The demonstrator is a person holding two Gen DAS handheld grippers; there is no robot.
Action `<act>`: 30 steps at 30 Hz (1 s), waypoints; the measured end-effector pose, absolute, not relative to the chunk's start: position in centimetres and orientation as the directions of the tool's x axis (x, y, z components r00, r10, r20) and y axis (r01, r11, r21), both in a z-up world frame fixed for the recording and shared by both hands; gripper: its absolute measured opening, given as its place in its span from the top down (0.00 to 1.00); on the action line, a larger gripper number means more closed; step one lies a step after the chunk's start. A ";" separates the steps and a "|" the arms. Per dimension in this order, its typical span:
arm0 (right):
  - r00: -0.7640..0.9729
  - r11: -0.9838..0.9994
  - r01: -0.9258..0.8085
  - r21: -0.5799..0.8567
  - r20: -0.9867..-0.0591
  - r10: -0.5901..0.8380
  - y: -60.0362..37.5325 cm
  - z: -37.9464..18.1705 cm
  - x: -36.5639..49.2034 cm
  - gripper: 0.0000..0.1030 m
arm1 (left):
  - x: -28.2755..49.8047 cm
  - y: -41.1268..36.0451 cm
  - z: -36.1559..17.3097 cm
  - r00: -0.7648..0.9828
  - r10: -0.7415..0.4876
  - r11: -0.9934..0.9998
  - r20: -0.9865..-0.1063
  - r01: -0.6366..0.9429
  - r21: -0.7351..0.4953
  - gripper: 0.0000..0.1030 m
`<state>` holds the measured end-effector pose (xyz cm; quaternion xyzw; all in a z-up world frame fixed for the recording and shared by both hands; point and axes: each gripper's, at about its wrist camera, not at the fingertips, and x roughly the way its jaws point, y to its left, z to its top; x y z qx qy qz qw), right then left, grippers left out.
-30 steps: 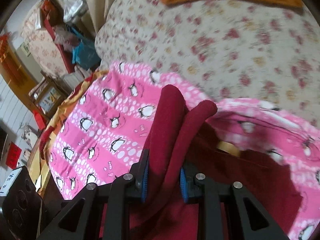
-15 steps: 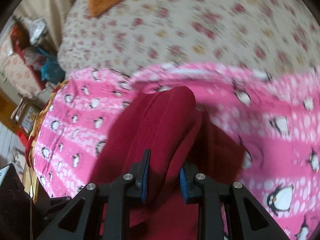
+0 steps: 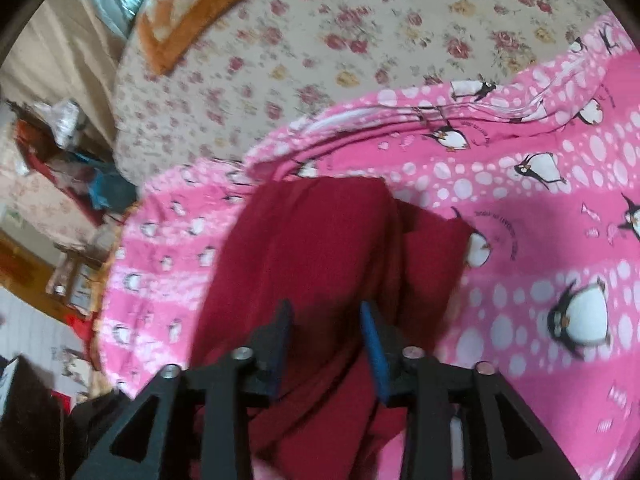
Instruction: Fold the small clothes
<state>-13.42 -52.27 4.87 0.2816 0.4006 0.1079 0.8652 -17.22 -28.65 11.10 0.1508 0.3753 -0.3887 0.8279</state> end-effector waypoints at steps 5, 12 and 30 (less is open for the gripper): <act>0.647 0.760 0.027 0.650 -0.591 0.483 -50.9 4.6 -15.2 0.53 | -15.6 -27.1 9.7 0.441 -0.484 0.710 -0.756 0.703 -0.045 0.53; 0.660 0.724 0.031 0.689 -0.559 0.503 -49.8 4.5 -16.5 0.29 | -16.1 -29.4 8.0 0.409 -0.480 0.697 -0.776 0.715 -0.054 0.53; 0.650 0.871 -0.003 0.492 -0.660 0.375 -48.5 0.6 -20.0 0.90 | -16.1 -27.4 8.2 0.413 -0.482 0.722 -0.773 0.687 -0.083 0.53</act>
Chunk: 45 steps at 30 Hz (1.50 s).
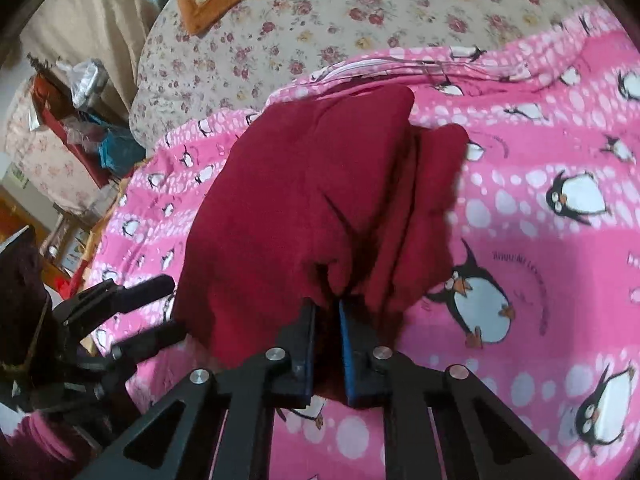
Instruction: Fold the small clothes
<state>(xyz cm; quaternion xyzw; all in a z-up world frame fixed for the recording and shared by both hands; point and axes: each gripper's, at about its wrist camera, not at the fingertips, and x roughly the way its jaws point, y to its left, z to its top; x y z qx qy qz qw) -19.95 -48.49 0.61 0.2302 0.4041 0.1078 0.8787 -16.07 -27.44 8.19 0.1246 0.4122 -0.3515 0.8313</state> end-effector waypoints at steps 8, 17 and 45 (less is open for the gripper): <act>0.752 0.899 0.009 0.438 -0.596 0.282 -48.5 6.2 -20.7 0.59 | -13.9 -26.4 8.1 0.414 -0.478 0.765 -0.775 0.629 -0.136 0.53; 0.698 0.946 0.022 0.325 -0.682 0.218 -47.2 3.5 -17.0 0.83 | -12.9 -25.6 8.1 0.436 -0.458 0.795 -0.775 0.591 -0.137 0.53; 0.688 0.862 0.038 0.505 -0.639 0.344 -51.7 0.1 -14.4 0.19 | -5.8 -26.5 3.7 0.255 -0.622 0.748 -0.741 0.475 -0.464 0.22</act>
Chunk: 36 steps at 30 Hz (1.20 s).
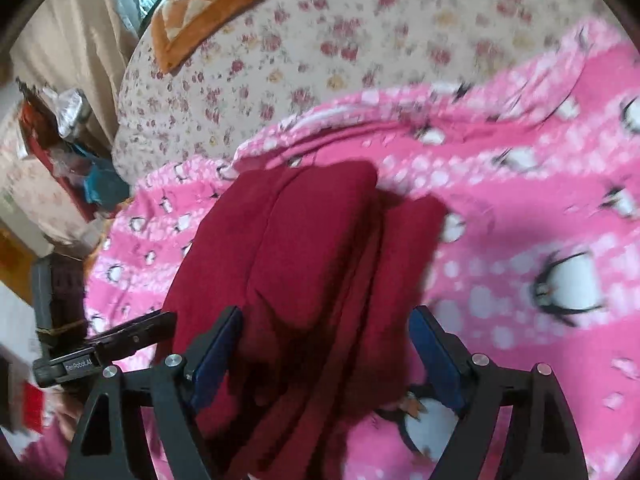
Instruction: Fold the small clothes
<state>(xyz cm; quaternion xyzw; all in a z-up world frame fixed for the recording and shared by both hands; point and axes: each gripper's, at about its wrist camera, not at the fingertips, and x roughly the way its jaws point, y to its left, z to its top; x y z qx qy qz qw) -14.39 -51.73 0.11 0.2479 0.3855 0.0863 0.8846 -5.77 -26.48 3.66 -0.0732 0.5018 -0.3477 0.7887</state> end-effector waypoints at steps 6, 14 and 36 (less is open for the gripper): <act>0.685 0.805 0.007 0.593 -0.589 0.428 -51.8 -1.7 -12.6 0.18 | -4.7 -27.5 2.8 0.221 -0.637 0.732 -0.738 0.474 -0.490 0.15; 0.682 0.846 -0.003 0.534 -0.617 0.392 -50.5 -0.6 -12.6 0.34 | -5.5 -28.7 3.7 0.244 -0.608 0.740 -0.755 0.518 -0.428 0.30; 0.610 0.847 -0.179 0.501 -0.618 0.495 -41.2 4.3 -19.4 0.46 | -14.8 -21.2 9.4 0.278 -0.528 0.768 -0.802 0.560 -0.312 0.44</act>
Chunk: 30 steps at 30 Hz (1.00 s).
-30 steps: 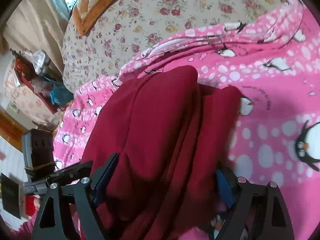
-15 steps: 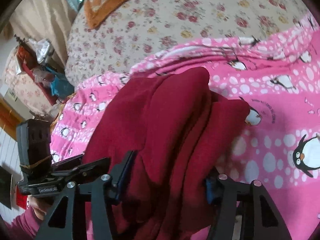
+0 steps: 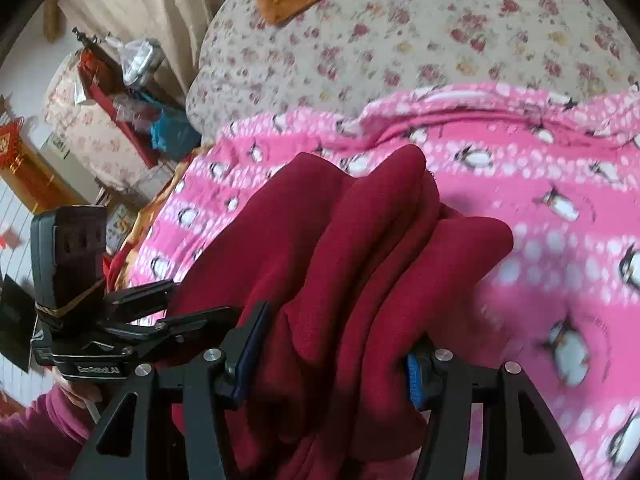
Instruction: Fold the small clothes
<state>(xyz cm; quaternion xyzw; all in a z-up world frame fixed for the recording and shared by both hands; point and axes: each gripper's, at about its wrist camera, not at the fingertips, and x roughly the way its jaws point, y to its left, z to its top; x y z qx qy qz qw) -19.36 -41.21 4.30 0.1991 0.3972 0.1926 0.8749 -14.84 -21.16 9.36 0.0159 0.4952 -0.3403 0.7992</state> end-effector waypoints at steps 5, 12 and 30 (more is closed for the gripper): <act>0.600 0.877 -0.145 0.458 -0.664 0.446 -40.3 2.3 -21.3 0.46 | -15.8 -20.1 5.7 0.254 -0.483 0.810 -0.838 0.494 -0.317 0.43; 0.623 0.940 -0.109 0.324 -0.714 0.319 -40.2 1.5 -23.5 0.46 | -16.1 -19.3 5.4 0.277 -0.496 0.832 -0.823 0.425 -0.358 0.32; 0.747 0.943 -0.250 0.219 -0.577 0.332 -35.5 8.6 -29.3 0.46 | -21.3 -14.3 15.2 0.564 -0.266 0.875 -0.782 0.482 0.051 0.32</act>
